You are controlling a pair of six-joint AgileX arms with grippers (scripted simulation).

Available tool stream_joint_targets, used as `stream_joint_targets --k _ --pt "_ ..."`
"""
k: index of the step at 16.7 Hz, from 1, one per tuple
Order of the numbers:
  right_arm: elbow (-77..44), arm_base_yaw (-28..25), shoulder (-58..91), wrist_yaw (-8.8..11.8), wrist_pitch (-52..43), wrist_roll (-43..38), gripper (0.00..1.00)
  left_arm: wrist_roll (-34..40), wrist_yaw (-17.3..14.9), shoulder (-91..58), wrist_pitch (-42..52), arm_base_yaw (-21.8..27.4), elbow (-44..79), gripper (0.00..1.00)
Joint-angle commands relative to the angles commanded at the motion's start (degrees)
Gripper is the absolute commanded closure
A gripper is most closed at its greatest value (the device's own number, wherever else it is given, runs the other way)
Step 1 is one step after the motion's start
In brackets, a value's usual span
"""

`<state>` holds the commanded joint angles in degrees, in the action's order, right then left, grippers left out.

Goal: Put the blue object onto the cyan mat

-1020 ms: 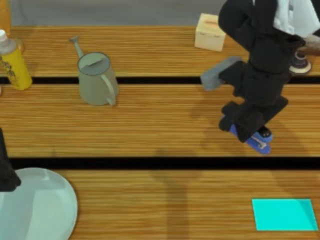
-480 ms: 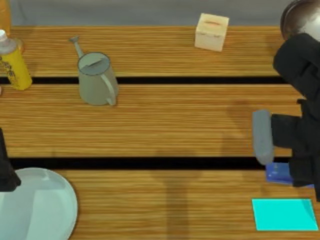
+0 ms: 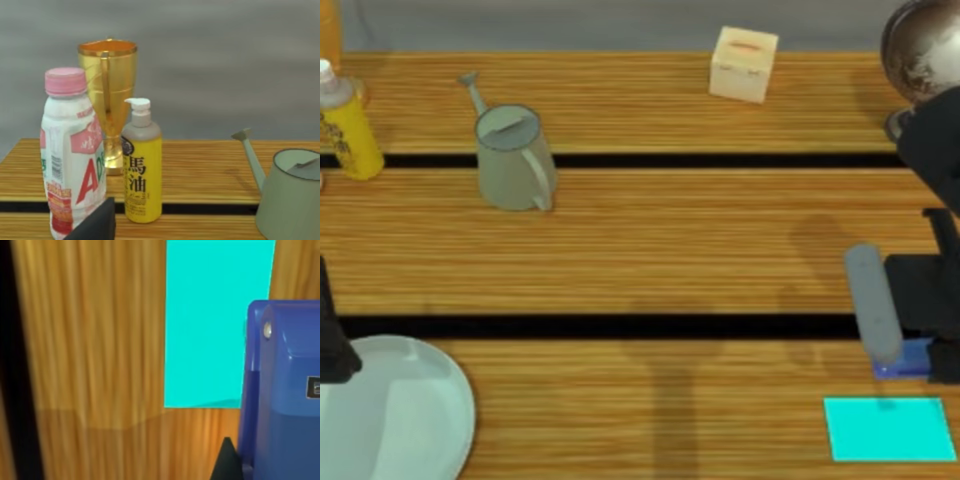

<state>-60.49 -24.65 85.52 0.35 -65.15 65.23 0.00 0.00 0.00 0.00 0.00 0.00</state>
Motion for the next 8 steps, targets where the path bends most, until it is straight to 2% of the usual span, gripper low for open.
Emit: stream_joint_targets --k 4,8 --pt "0.53 -0.34 0.55 0.1 0.77 -0.16 1.0 0.0 0.0 0.0 0.0 0.0 0.0 0.0" --pt "5.83 -0.41 3.61 0.06 9.42 -0.36 1.0 0.0 0.0 0.0 0.0 0.0 0.0 0.0"
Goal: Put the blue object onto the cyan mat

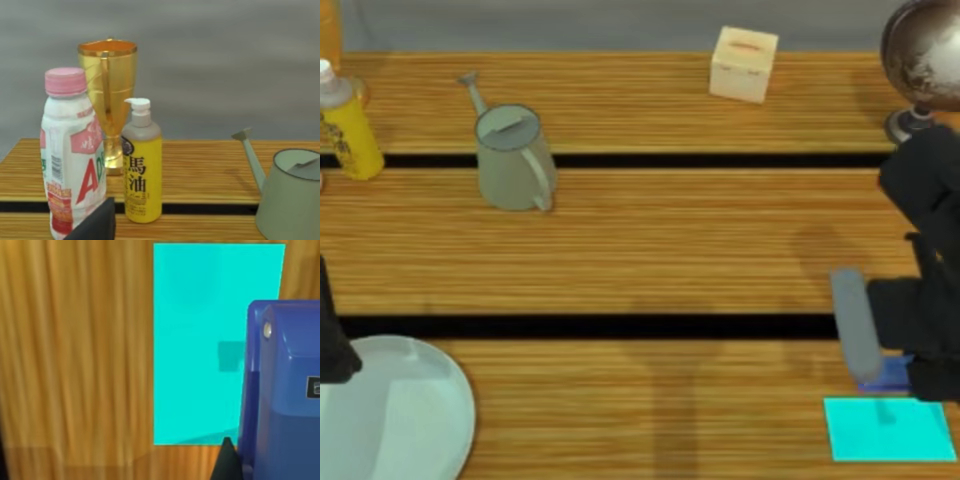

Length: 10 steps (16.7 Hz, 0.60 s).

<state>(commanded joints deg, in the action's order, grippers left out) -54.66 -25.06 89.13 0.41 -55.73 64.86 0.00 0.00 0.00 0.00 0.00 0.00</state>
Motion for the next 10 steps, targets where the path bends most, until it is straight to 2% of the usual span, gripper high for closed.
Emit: stream_joint_targets --k 5,10 --pt "8.15 -0.06 4.9 -0.05 13.58 -0.31 1.0 0.0 0.0 0.0 0.0 0.0 0.0 0.0" --pt "9.6 -0.11 5.83 -0.06 15.46 -0.3 1.0 0.0 0.0 0.0 0.0 0.0 0.0 0.0"
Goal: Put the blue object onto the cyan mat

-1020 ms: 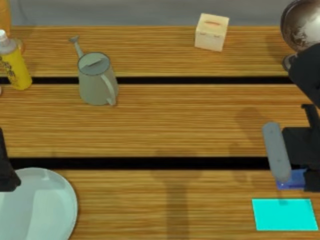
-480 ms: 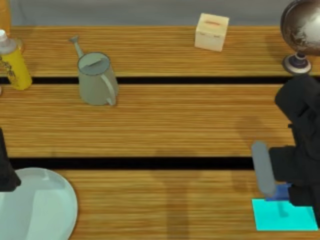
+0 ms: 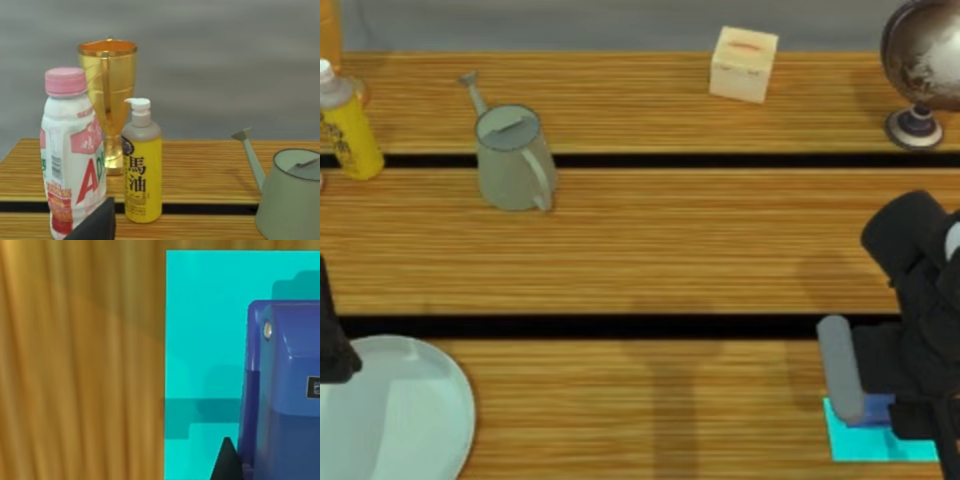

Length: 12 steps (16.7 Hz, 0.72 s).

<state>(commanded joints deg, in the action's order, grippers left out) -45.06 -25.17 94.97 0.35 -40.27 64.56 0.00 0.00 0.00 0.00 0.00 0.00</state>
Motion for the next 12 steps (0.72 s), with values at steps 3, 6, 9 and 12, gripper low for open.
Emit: stream_joint_targets --k 3,6,9,12 --pt "0.0 0.0 0.0 0.0 0.0 0.0 0.85 0.0 0.0 0.0 0.0 0.0 0.0 0.0" --pt "0.0 0.0 0.0 0.0 0.0 0.0 0.62 0.0 0.0 0.0 0.0 0.0 0.0 0.0" --pt "0.0 0.0 0.0 0.0 0.0 0.0 0.4 0.0 0.0 0.0 0.0 0.0 0.0 0.0" --pt "0.0 0.0 0.0 0.0 0.0 0.0 0.17 0.0 0.0 0.0 0.0 0.0 0.0 0.0"
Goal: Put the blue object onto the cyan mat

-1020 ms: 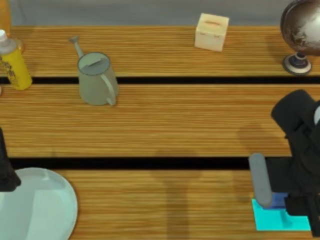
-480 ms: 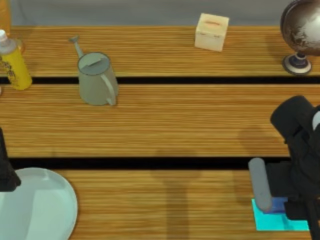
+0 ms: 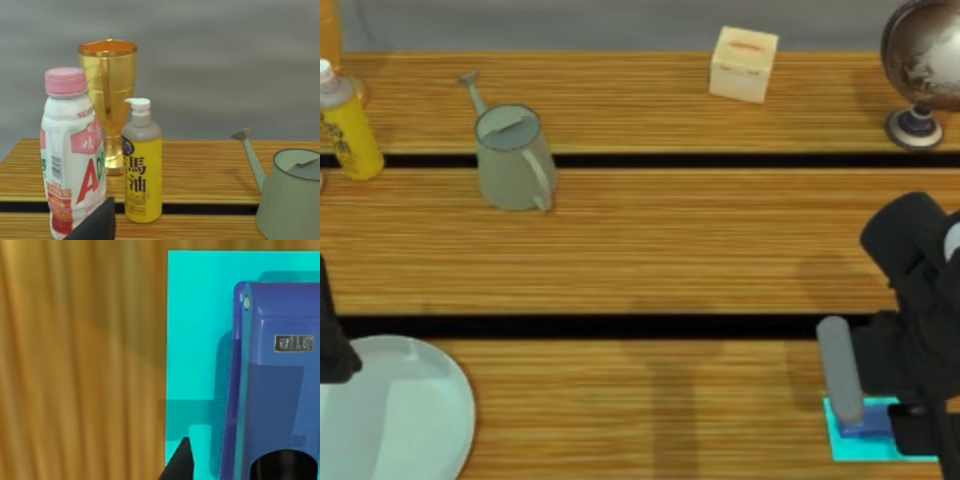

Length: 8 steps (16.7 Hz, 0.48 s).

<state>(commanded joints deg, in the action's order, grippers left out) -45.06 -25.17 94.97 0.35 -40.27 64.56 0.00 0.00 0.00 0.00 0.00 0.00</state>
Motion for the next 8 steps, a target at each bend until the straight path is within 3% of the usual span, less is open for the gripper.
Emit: stream_joint_targets --k 2,8 --pt "0.0 0.0 0.0 0.0 0.0 0.0 0.02 0.0 0.0 0.0 0.0 0.0 0.0 0.0" --pt "0.0 0.0 0.0 0.0 0.0 0.0 0.0 0.0 0.0 0.0 0.0 0.0 0.0 0.0"
